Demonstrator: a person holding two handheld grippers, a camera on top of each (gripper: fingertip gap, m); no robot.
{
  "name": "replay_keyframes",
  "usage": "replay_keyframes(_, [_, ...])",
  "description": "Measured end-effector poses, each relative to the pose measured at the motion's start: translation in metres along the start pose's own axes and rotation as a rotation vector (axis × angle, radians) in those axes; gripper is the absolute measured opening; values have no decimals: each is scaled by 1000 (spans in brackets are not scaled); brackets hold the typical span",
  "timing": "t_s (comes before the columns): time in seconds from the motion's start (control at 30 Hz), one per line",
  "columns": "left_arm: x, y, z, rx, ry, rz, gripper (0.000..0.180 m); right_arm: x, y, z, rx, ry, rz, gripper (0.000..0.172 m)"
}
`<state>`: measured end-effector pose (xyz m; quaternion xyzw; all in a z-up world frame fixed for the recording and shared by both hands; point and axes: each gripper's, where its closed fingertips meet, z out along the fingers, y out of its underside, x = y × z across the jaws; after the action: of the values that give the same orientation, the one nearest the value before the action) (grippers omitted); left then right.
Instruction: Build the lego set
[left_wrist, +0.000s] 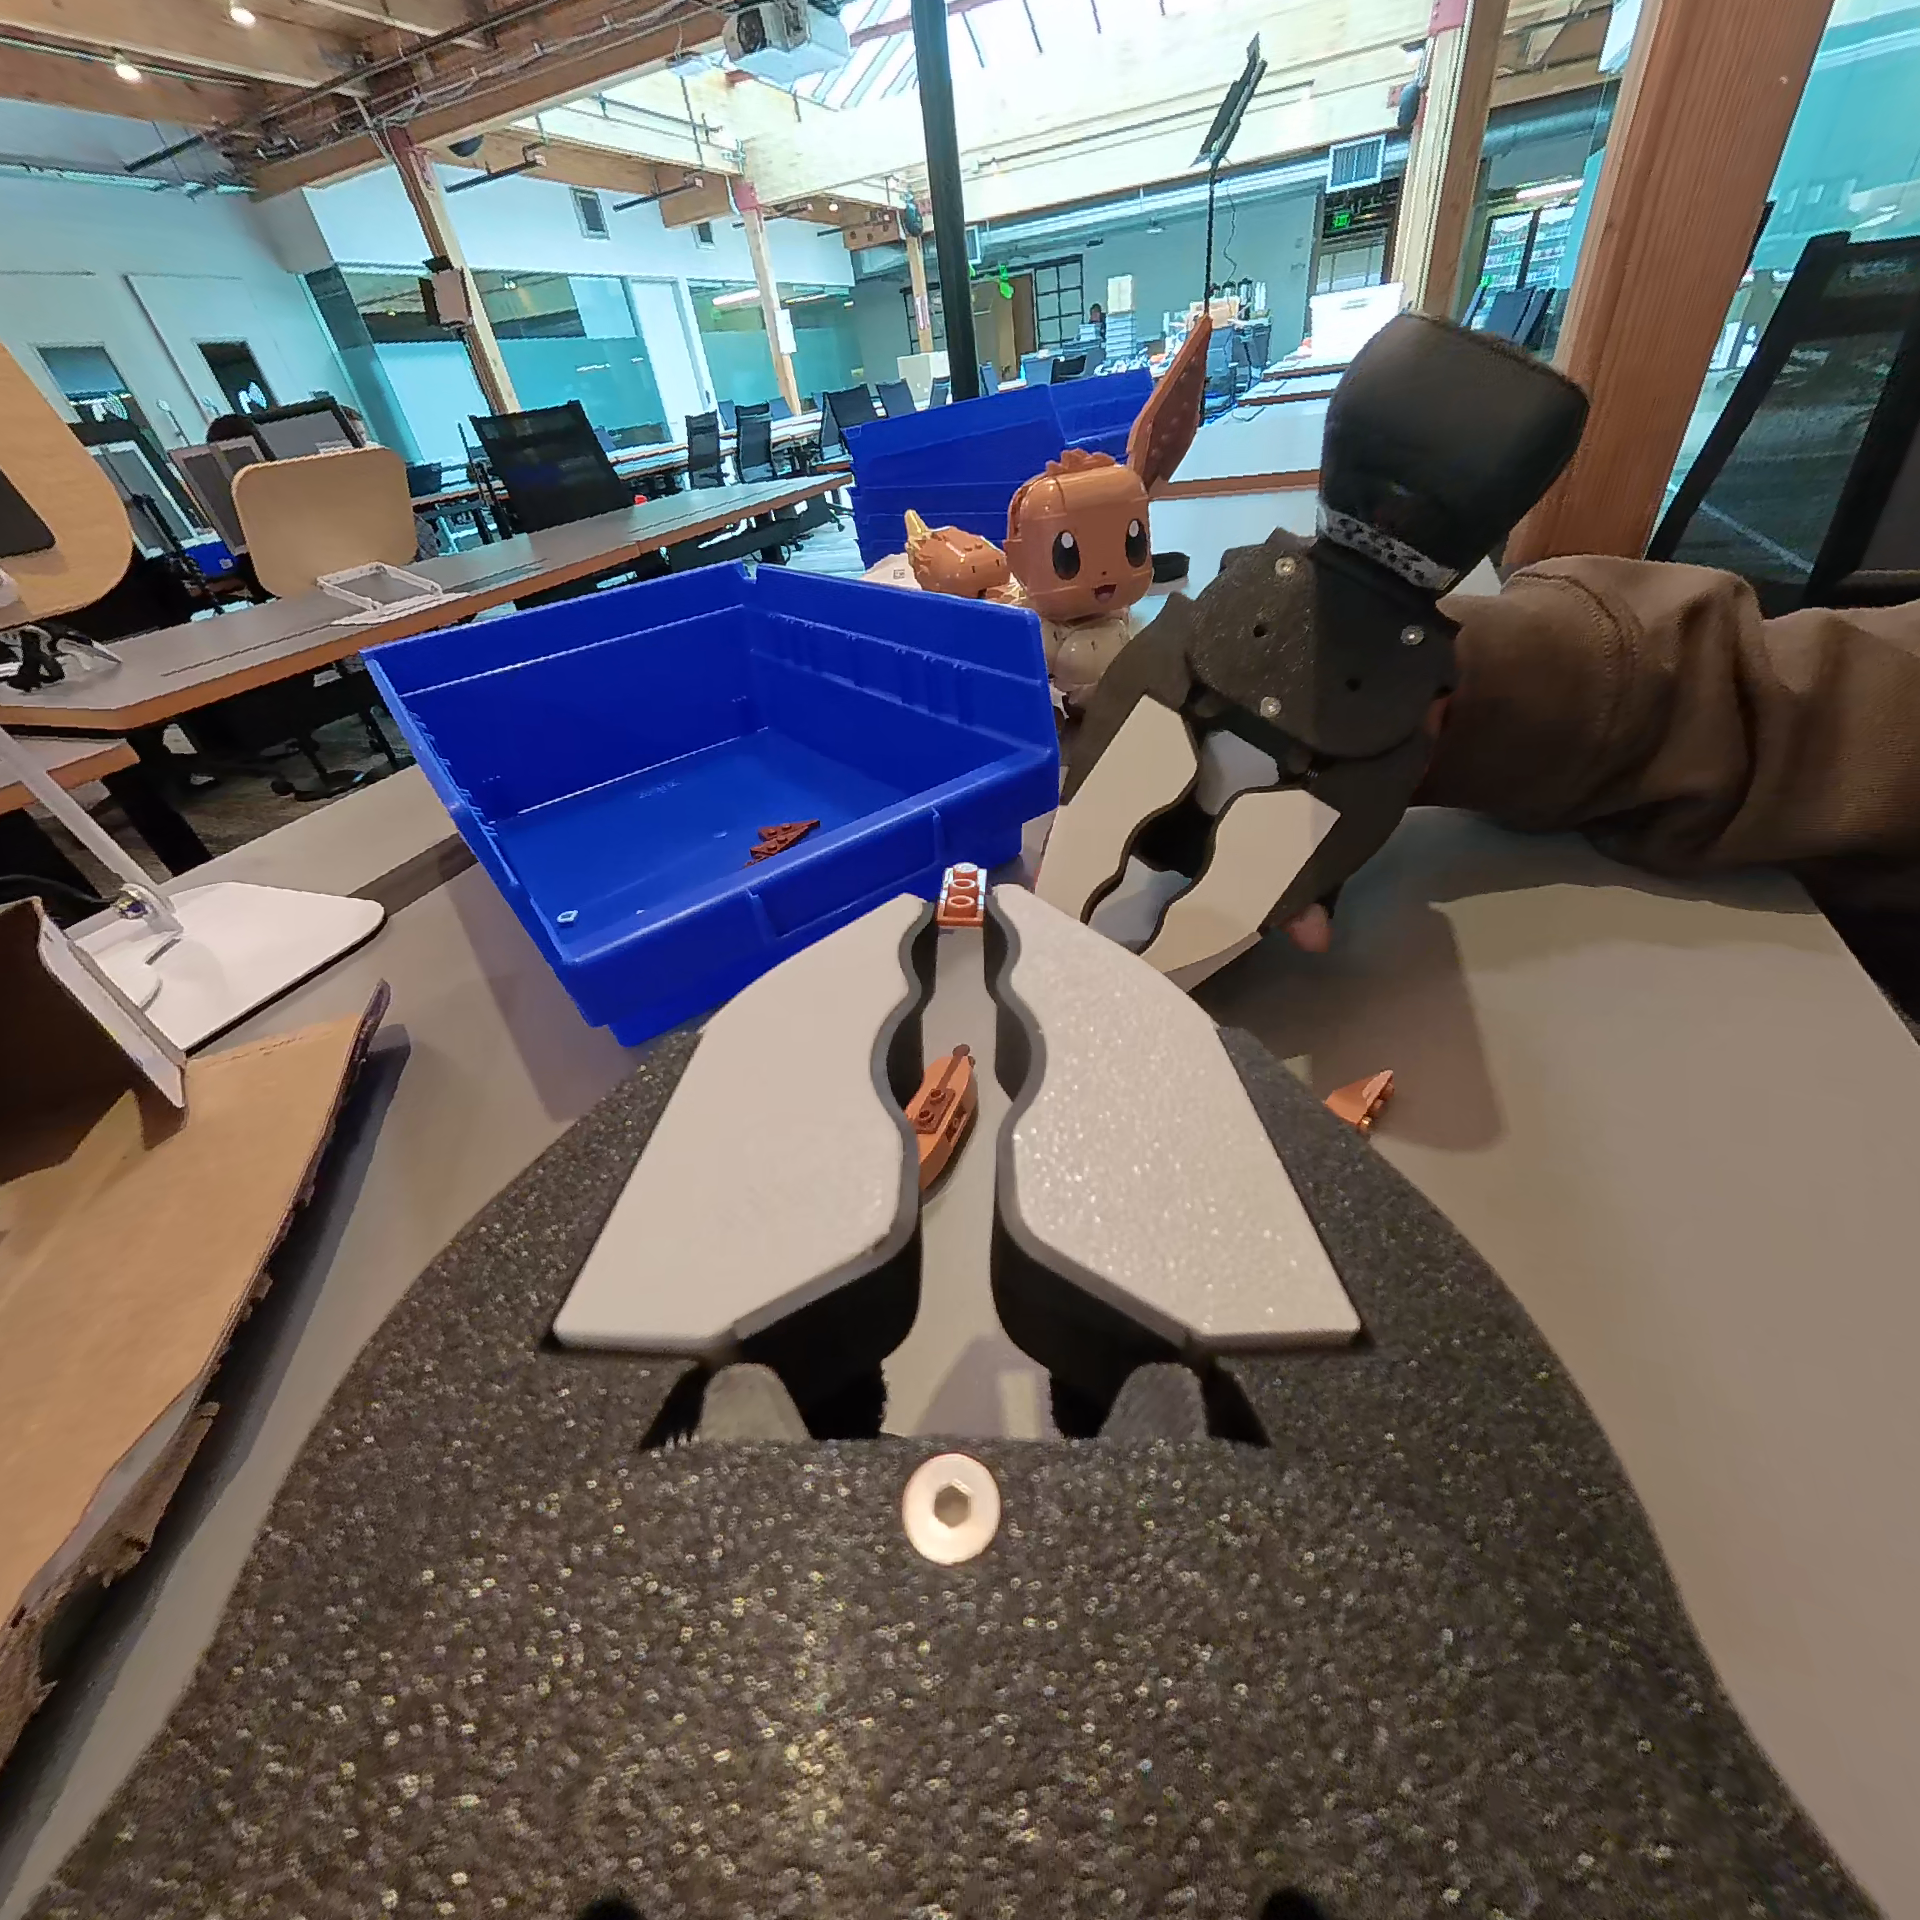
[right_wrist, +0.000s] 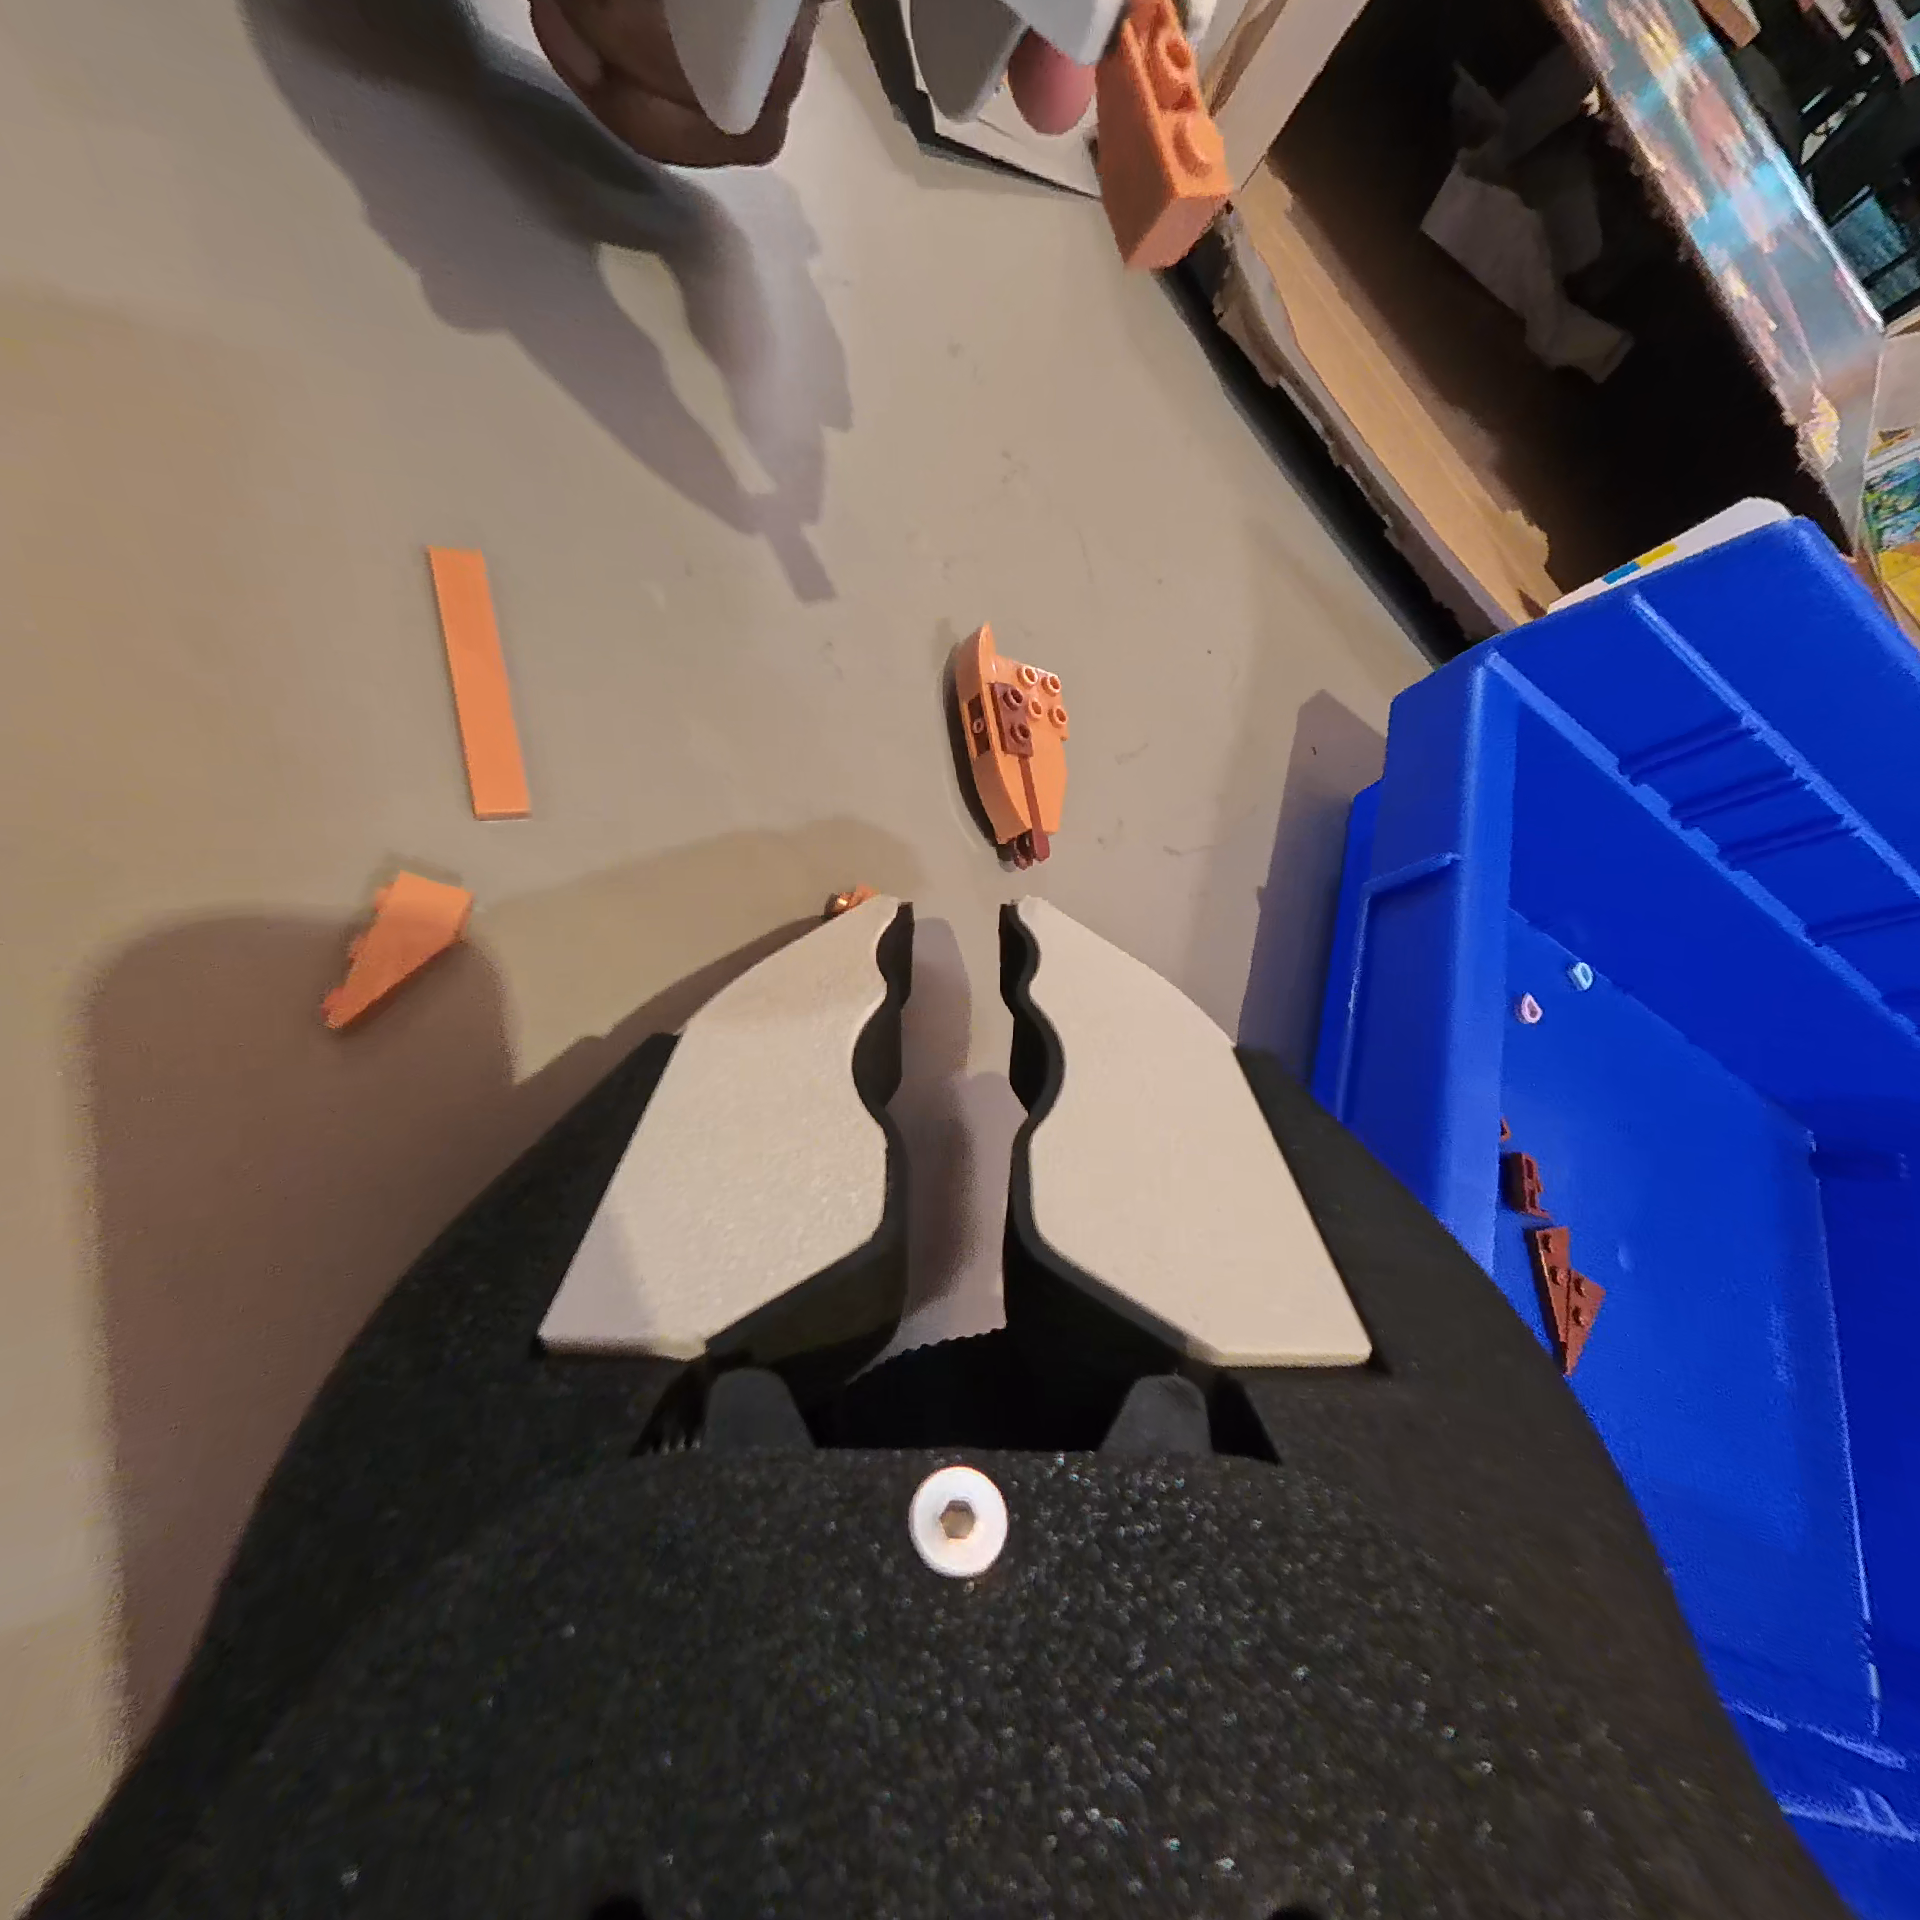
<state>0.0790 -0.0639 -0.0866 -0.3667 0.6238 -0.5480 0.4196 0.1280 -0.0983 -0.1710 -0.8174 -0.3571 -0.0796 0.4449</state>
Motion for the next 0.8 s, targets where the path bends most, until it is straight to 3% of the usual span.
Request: replay_keyframes(0.8, [0, 1, 0, -6, 2, -1, 8, -3, 6, 2, -21, -43, 27, 10])
